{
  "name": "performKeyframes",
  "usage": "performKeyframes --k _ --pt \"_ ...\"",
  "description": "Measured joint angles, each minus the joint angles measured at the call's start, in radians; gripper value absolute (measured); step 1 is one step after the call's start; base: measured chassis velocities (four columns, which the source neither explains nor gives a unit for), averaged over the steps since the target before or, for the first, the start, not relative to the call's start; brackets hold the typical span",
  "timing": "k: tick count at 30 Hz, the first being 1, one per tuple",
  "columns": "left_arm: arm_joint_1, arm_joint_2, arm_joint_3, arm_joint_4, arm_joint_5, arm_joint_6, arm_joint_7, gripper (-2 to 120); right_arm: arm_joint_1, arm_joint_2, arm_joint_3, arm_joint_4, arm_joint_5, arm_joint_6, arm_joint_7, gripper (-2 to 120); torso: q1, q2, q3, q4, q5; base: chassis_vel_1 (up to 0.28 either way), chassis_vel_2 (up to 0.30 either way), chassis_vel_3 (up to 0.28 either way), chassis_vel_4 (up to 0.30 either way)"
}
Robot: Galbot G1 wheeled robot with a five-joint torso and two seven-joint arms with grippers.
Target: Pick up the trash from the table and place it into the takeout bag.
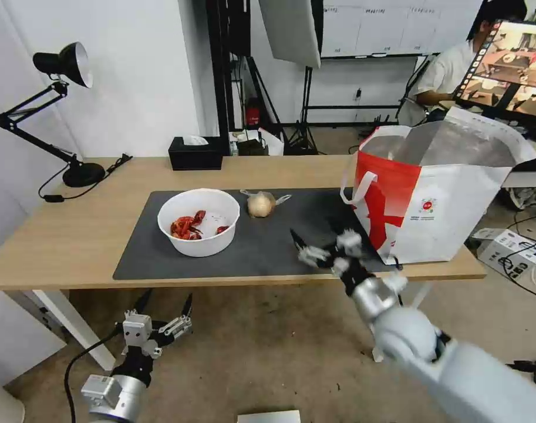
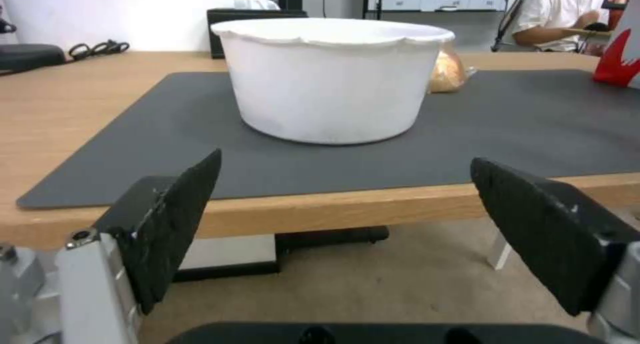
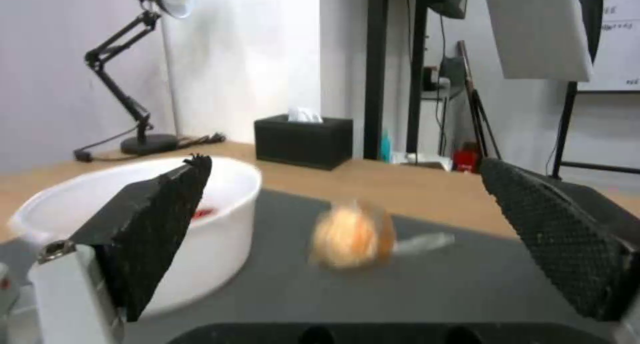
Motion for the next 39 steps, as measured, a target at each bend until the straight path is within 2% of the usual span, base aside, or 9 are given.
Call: performKeyframes --k 2,3,6,7,9,10,17,25,39 --pt "0.003 0.000 -0.002 -0.002 -0.001 0.000 0.000 100 0.114 0.035 -0.061 -0.065 0.024 -0.017 0.015 100 0.000 0.000 0.000 0.0003 -0.0002 0.000 0.000 0.000 0.000" --pt "0.003 0.000 -0.002 -0.002 -0.001 0.000 0.000 100 0.114 0.035 -0.061 -0.065 0.024 -0.017 0.015 100 0.000 0.000 0.000 0.0003 -0.0002 0.000 0.000 0.000 0.000" --pt "0.003 0.000 -0.002 -0.002 -0.001 0.001 -0.001 100 0.254 0.115 -0.151 -0.197 0.053 -0.039 0.029 100 0.000 0.000 0.000 0.0001 -0.0003 0.000 0.000 0.000 0.000" --pt "0.003 0.000 -0.002 -0.002 -0.001 0.001 -0.001 100 0.254 0.115 -0.151 -0.197 0.053 -0.039 0.029 100 0.000 0.000 0.000 0.0001 -0.0003 0.000 0.000 0.000 0.000" --pt "0.004 0.000 -0.002 -0.001 0.000 0.001 0.000 100 0.316 0.177 -0.194 -0.286 0.084 -0.054 0.036 100 0.000 0.000 0.000 0.0002 -0.0001 0.000 0.000 0.000 0.000" --pt "0.004 0.000 -0.002 -0.001 0.000 0.001 0.000 100 0.316 0.177 -0.194 -0.286 0.084 -0.054 0.036 100 0.000 0.000 0.000 0.0002 -0.0001 0.000 0.000 0.000 0.000" --pt "0.002 0.005 -0.011 -0.003 -0.006 0.001 0.000 100 0.450 0.300 -0.275 -0.494 0.153 -0.159 0.008 100 0.000 0.000 0.000 0.0003 -0.0002 0.000 0.000 0.000 0.000" --pt "-0.007 0.022 -0.020 -0.001 -0.018 0.001 0.000 100 0.499 0.362 -0.289 -0.635 0.228 -0.256 -0.049 100 0.000 0.000 0.000 0.0001 -0.0001 0.000 0.000 0.000 0.000" --pt "-0.013 0.031 -0.037 -0.004 -0.041 0.004 0.000 100 0.526 0.450 -0.300 -0.796 0.200 -0.292 -0.103 100 0.000 0.000 0.000 0.0001 -0.0001 0.000 0.000 0.000 0.000"
